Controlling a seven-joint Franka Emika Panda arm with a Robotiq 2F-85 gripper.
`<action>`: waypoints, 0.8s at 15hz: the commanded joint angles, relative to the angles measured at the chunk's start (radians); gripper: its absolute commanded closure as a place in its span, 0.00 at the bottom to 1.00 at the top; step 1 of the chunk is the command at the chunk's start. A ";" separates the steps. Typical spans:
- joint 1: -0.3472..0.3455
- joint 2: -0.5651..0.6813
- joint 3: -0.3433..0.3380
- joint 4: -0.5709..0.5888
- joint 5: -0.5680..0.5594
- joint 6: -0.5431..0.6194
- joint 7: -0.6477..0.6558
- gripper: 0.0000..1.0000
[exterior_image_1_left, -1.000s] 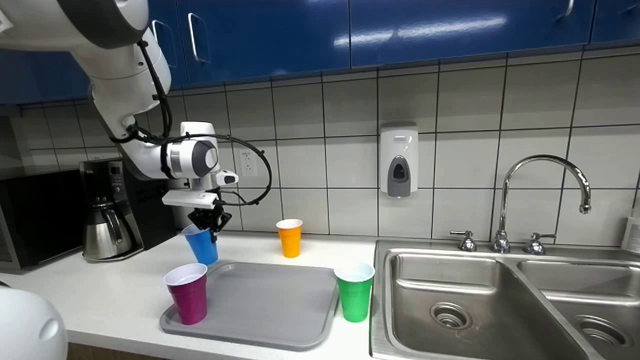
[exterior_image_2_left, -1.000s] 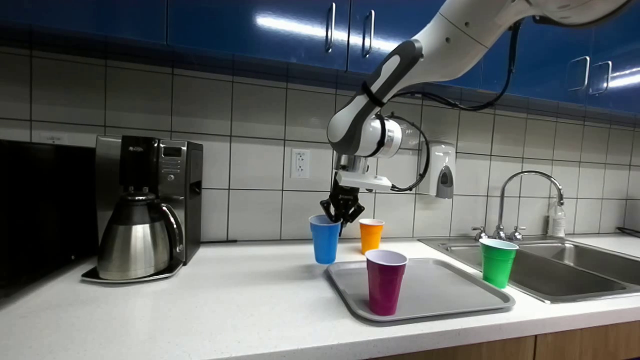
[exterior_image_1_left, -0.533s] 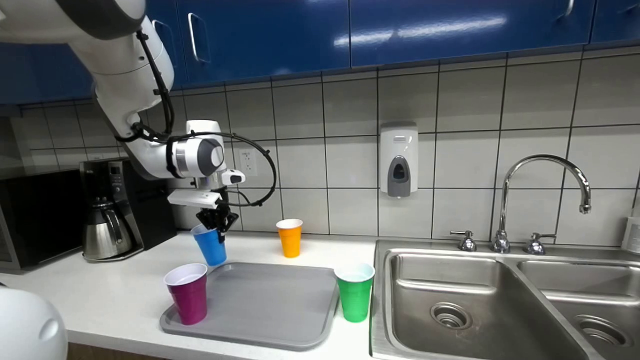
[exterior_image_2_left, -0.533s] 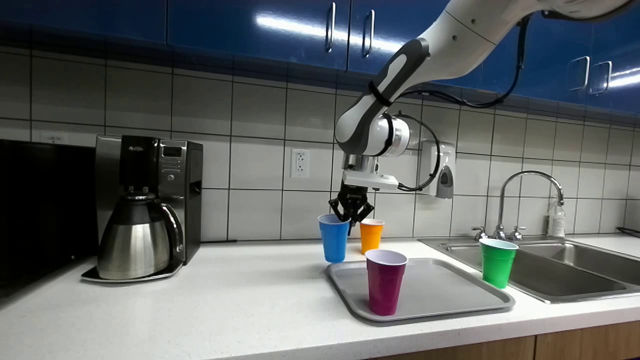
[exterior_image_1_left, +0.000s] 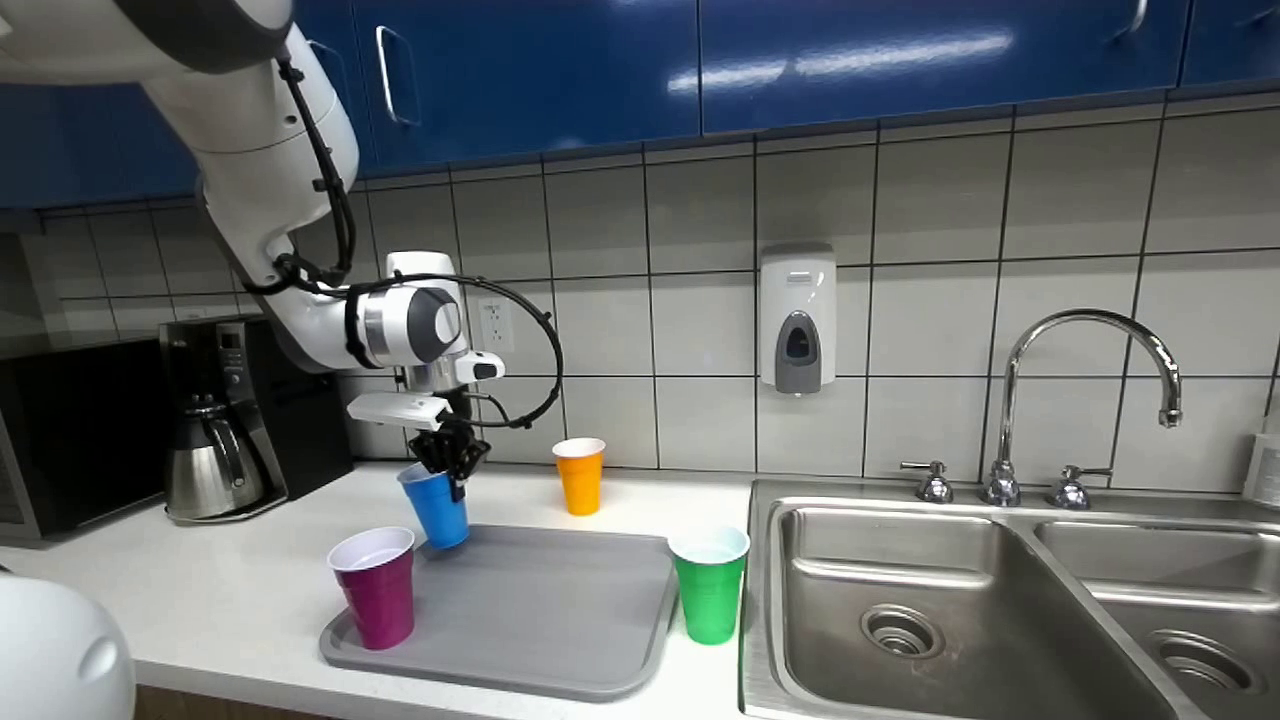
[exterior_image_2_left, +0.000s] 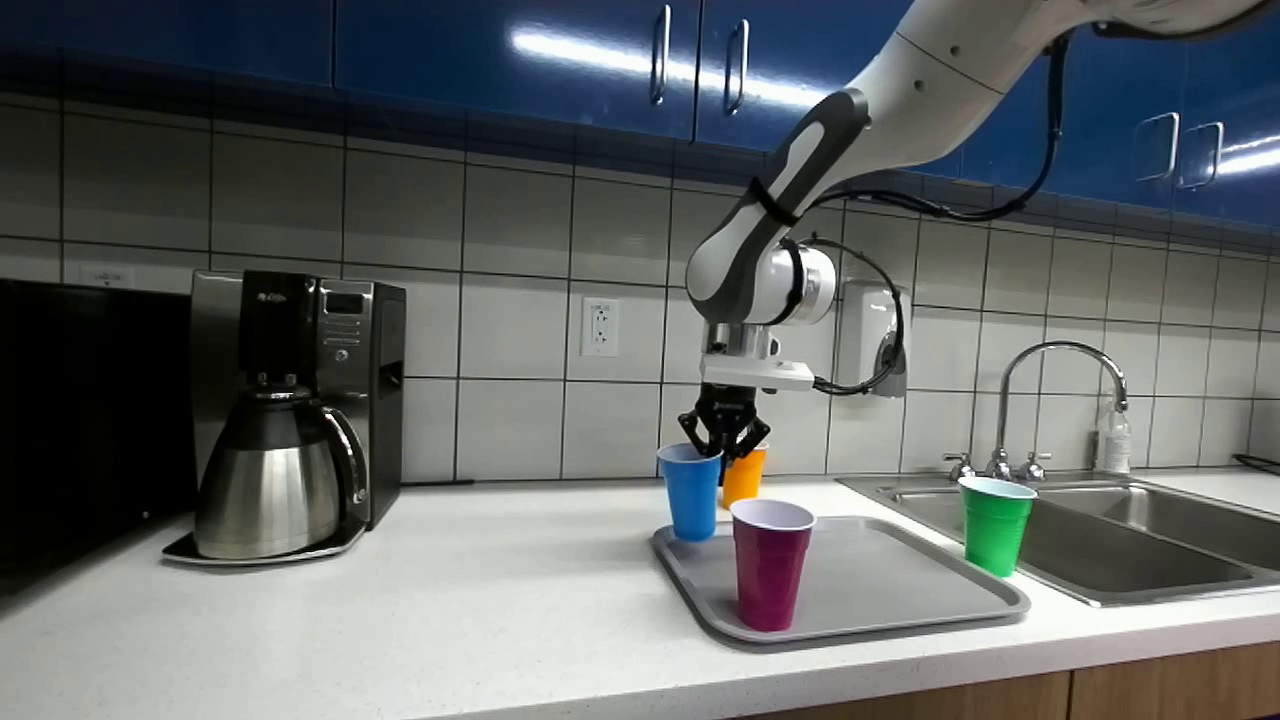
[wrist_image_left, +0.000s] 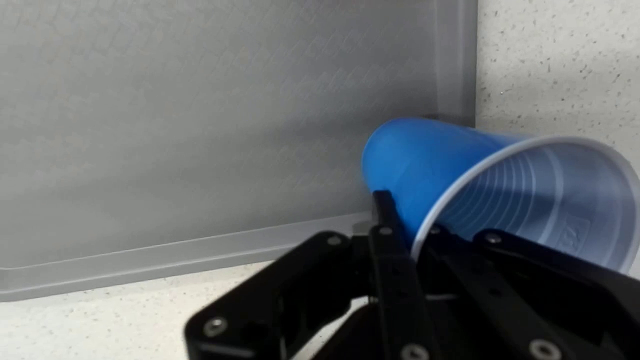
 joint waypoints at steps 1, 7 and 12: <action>-0.005 -0.032 -0.008 -0.033 -0.020 -0.010 0.044 0.99; -0.016 -0.026 -0.006 -0.040 0.003 -0.013 0.041 0.99; -0.032 -0.019 -0.006 -0.044 0.029 -0.010 0.042 0.99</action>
